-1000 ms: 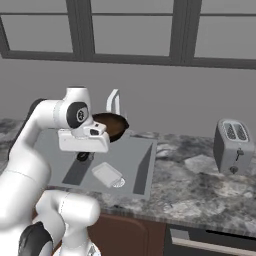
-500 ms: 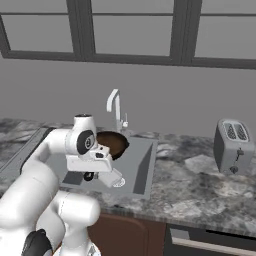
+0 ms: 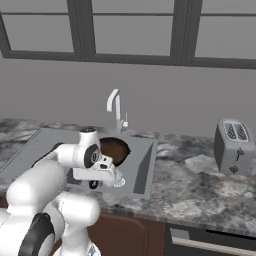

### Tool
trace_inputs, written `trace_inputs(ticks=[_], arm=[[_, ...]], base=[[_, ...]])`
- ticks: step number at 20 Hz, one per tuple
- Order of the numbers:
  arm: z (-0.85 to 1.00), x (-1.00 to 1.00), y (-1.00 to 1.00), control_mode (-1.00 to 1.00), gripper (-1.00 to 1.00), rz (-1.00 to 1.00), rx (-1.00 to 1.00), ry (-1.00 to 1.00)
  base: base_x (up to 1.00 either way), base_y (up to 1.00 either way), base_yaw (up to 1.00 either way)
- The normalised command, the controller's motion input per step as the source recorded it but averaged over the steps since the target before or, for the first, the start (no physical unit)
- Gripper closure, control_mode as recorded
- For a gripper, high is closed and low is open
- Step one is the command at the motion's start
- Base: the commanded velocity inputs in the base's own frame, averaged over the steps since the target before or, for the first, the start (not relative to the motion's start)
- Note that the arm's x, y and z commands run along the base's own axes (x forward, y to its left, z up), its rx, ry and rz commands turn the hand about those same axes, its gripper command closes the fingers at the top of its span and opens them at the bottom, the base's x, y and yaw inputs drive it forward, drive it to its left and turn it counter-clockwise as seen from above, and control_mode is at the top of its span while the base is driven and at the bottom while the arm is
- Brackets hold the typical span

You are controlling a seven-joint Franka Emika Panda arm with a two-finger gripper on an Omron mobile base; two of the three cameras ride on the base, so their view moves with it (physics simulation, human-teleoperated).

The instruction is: Pick the colander and pan and place them in the sink. Then turn on the water.

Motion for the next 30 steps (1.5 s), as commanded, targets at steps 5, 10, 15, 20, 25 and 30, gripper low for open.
trace_inputs(ticks=[5, 10, 15, 20, 25, 30], arm=[[-0.19, 0.60, 0.00, -1.00, 1.00, 0.00, 0.00, 0.00], [-0.11, 0.57, 0.01, -1.00, 1.00, 0.00, 0.00, 0.02], [-0.16, 0.25, 0.01, -1.00, 1.00, 0.00, 0.00, 0.12], [-0.37, 0.07, 0.00, -1.00, 1.00, 0.00, 0.00, 0.11], [-0.35, 0.14, 0.00, -1.00, 1.00, 0.00, 0.00, 0.04], [-0.23, 0.18, 0.00, -1.00, 1.00, 0.00, 0.00, 0.03]], base=[[0.00, 0.00, 0.00], [0.00, 0.00, 0.00], [0.00, 0.00, 0.00], [0.00, 0.00, 0.00], [0.00, 0.00, 0.00], [0.00, 0.00, 0.00]])
